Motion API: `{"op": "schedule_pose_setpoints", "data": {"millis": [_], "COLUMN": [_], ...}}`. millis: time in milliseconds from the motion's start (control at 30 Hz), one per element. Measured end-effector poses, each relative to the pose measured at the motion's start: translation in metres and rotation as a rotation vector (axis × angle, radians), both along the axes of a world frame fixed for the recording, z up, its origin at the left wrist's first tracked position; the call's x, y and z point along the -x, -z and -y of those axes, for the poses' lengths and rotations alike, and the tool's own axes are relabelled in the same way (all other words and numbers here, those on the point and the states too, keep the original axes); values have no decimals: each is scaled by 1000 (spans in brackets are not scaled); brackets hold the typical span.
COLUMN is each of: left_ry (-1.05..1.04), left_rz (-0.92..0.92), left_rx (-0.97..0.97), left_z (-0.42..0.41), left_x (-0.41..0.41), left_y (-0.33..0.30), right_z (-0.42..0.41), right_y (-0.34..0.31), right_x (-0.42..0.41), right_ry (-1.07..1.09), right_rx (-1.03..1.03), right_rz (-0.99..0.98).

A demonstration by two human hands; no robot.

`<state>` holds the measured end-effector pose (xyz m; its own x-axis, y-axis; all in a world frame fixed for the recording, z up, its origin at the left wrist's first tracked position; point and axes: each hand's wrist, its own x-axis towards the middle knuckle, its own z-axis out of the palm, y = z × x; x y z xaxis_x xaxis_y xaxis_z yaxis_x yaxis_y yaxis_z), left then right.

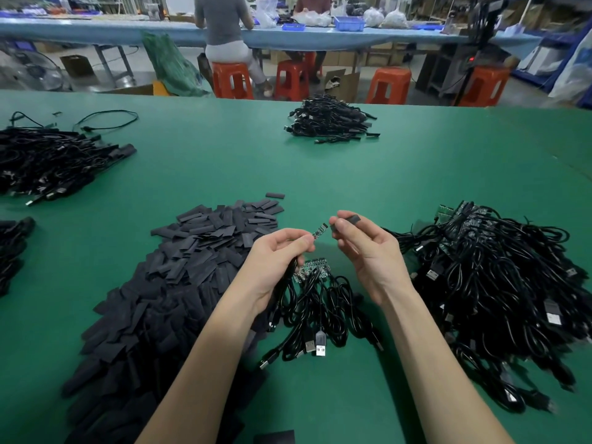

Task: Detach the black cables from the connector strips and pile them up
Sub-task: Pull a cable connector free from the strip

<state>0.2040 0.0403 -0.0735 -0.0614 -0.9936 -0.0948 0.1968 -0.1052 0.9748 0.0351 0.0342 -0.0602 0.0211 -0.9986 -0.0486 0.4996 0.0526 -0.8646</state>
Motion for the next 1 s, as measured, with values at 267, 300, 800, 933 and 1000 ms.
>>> {"op": "schedule_pose_setpoints", "data": {"millis": [267,300,800,933,1000], "left_ry": [21,22,97,172,188], "left_rz": [51,50,73,148,191], "left_rx": [1,3,27,64,85], "left_z": [-3,-3,-3,-5,-5], "left_x": [6,6,-4,-6,-6], "left_y": [2,2,3,0,0], "right_z": [1,1,-1,-1,-2], "right_y": [5,5,7,7,6], "right_x": [4,5,15,25,28], "right_ry": [21,21,-131,-257,-290], "right_rx": [10,12,68,2,-10], "right_rz": [-1,-21,-128,-73,-70]}}
